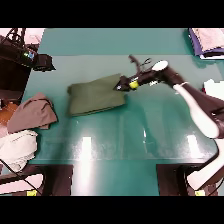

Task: Fold the shirts.

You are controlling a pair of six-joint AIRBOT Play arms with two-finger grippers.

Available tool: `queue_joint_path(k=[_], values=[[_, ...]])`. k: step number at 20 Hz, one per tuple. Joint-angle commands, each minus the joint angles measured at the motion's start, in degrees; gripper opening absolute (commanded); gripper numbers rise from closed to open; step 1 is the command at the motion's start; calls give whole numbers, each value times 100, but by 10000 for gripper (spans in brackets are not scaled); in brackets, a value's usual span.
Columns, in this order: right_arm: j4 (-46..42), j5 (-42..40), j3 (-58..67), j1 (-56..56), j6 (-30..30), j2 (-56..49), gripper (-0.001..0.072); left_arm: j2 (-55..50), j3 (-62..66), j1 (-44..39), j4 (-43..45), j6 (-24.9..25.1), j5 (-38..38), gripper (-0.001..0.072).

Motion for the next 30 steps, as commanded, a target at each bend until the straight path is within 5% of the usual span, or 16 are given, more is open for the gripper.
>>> queue_joint_path(k=[1, 6, 14, 26, 30], values=[[-791, 37, -610, -970, 17, 1071, 16, 4, -2, -2, -286, -2, 7, 27], [-1405, 7, -1137, -3121, 17, 2166, 16, 4, -2, -258, -654, -4, 315, 27], [-1545, -1152, -1117, -5637, -122, 2354, 15, 0, -2, -1064, -658, -48, 514, 27], [-1567, -367, 1185, -6135, -330, 2055, 15, 0, -2, -1211, -660, -48, 503, 27], [-1982, 160, 1497, -6415, 201, 2133, 15, 0, -2, -1211, -656, -44, 490, 26]])
